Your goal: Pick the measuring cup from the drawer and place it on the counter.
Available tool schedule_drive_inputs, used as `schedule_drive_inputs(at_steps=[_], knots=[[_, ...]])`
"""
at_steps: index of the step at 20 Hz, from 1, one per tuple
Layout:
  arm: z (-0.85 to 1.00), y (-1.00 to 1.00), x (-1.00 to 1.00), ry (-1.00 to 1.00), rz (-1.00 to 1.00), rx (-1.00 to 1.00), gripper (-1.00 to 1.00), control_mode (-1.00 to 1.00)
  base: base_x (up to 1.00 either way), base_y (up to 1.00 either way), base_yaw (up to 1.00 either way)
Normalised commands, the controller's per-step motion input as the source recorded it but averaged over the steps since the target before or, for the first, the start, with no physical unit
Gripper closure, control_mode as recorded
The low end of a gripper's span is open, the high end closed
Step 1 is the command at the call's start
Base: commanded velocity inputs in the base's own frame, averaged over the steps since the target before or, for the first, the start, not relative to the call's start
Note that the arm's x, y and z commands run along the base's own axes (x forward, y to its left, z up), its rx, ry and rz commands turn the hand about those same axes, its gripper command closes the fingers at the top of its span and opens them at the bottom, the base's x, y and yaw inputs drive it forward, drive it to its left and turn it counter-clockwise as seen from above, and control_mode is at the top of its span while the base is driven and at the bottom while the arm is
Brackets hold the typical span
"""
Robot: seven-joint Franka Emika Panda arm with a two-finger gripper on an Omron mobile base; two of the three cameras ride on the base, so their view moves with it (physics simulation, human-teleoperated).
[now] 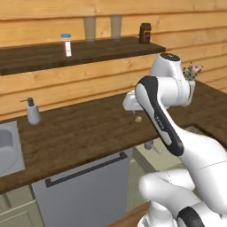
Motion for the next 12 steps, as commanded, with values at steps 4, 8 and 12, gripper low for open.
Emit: schedule_drive_inputs(at_steps=[4, 8, 12], knots=[[0.0, 0.0, 0.0, 0.0, 0.0, 0.0, -1.0, 1.0, -0.43, 0.67, -0.32], [0.0, 0.0, 0.0, 0.0, 0.0, 0.0, -1.0, -1.0, -0.02, 0.53, -0.18], [0.0, -0.57, 0.0, 0.0, -0.11, 0.03, -1.0, -1.0, 0.0, 0.0, 0.0]])
